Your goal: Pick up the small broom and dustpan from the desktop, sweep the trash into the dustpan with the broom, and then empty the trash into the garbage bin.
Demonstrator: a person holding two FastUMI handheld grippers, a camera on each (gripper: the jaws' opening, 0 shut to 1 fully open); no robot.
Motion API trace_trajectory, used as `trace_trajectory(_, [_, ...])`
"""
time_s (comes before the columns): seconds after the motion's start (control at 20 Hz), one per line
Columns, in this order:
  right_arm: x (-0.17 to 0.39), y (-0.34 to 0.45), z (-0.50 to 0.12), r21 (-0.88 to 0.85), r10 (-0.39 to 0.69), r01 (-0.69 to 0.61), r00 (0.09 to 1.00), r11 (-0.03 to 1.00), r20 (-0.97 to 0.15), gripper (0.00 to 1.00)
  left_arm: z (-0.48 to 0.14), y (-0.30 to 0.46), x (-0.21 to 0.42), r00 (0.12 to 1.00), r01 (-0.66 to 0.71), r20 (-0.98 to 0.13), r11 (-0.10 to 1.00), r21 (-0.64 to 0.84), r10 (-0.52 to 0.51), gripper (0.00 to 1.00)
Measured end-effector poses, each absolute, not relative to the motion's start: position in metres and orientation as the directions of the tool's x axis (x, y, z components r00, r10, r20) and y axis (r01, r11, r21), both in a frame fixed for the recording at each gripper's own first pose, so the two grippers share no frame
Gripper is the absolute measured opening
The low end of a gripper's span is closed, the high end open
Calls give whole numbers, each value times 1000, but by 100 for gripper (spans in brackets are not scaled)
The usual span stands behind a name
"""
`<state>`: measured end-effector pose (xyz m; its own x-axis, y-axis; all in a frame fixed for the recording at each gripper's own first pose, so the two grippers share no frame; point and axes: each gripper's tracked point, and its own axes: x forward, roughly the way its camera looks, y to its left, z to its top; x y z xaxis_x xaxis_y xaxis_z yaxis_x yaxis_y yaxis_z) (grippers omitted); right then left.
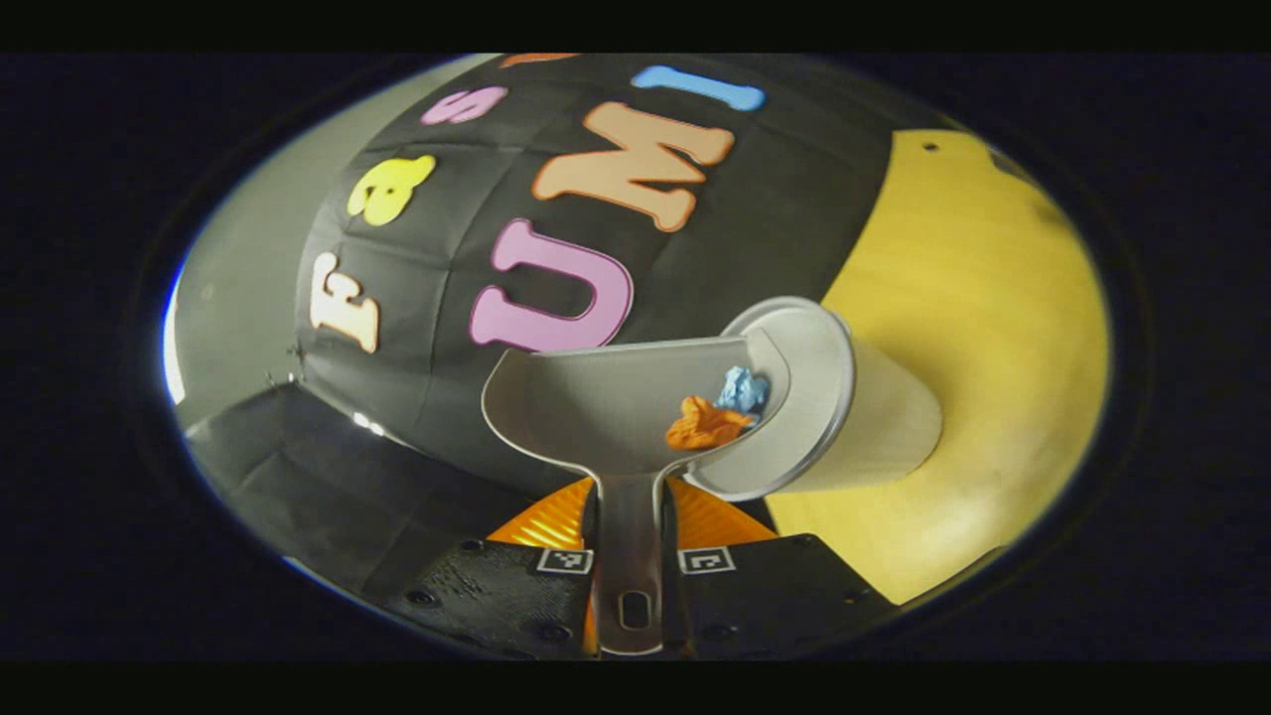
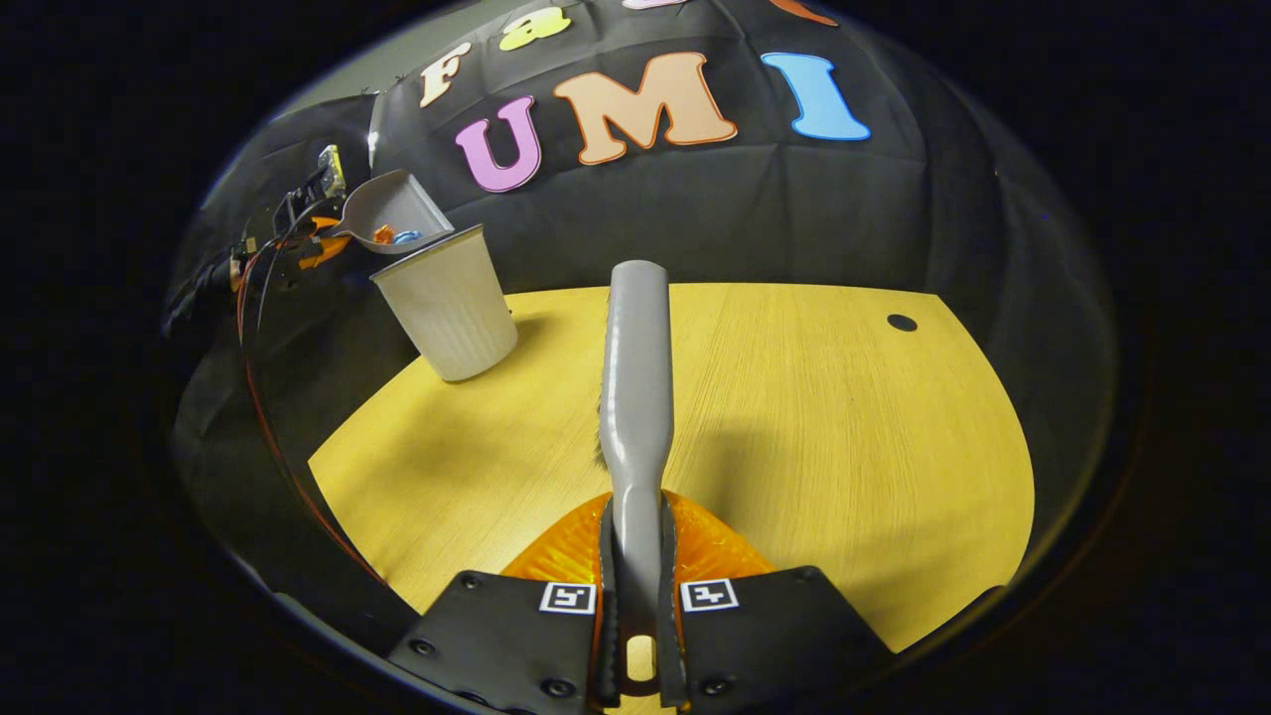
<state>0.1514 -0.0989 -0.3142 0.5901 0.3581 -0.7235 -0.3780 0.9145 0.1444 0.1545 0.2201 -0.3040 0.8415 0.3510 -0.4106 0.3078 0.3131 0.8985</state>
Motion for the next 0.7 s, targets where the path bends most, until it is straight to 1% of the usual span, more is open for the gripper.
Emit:
trace_trajectory(0.1, [152, -95, -311, 142, 361, -390, 578, 910, -732, 17, -304, 222, 154, 843, 370, -411, 180, 911, 347, 17])
trace_trajectory(0.25, [153, -94, -308, 142, 371, -406, 565, 903, -737, 17, -308, 222, 169, 837, 457, -435, 15, 890, 332, 17])
trace_trajectory(0.4, [152, -91, -307, 144, 376, -415, 559, 899, -739, 17, -312, 229, 178, 824, 500, -445, -80, 862, 351, 17])
trace_trajectory(0.45, [153, -92, -306, 141, 375, -415, 561, 899, -738, 17, -311, 228, 178, 822, 507, -450, -89, 857, 350, 17])
trace_trajectory(0.5, [152, -91, -305, 140, 374, -414, 562, 899, -738, 17, -313, 229, 178, 816, 510, -460, -59, 858, 350, 17])
trace_trajectory(0.55, [152, -90, -304, 142, 374, -412, 563, 900, -737, 17, -314, 230, 177, 808, 504, -474, 8, 864, 351, 15])
trace_trajectory(0.6, [153, -91, -302, 144, 373, -407, 566, 902, -735, 17, -317, 229, 176, 796, 489, -490, 99, 867, 356, 17])
trace_trajectory(0.65, [154, -91, -301, 151, 375, -401, 568, 903, -733, 17, -320, 227, 173, 790, 465, -503, 192, 864, 351, 17])
trace_trajectory(0.7, [154, -92, -300, 158, 374, -392, 570, 906, -731, 17, -319, 222, 172, 793, 434, -508, 274, 858, 336, 19])
